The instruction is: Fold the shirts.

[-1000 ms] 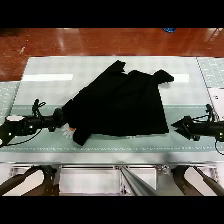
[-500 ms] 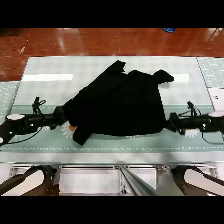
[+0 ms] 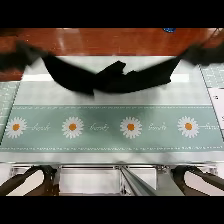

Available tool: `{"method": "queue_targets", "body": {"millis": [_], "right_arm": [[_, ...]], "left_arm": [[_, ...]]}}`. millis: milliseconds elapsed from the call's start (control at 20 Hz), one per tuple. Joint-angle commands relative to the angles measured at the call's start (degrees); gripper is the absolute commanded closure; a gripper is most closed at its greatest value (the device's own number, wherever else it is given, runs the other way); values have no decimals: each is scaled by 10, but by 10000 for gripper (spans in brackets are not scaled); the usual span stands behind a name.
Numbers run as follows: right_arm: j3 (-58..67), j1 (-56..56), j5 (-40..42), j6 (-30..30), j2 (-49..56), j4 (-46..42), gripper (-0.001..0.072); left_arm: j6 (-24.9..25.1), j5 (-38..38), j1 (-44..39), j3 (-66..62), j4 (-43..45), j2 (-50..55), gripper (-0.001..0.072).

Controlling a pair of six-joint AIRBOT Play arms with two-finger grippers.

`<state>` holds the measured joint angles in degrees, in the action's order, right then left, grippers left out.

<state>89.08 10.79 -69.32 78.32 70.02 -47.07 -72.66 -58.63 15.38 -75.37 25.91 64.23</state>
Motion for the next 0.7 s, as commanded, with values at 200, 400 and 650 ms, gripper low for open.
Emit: {"method": "queue_targets", "body": {"millis": [200,400,650], "right_arm": [[290,-5,-43,79,-159,-187,681],[290,-5,-76,83,-256,-215,681],[290,-5,-142,93,-323,-271,681]], "left_arm": [[-93,-22,63,-337,216,-101,690],[-89,-64,104,-342,291,-205,690],[-89,-110,16,-341,429,-292,689]]}}
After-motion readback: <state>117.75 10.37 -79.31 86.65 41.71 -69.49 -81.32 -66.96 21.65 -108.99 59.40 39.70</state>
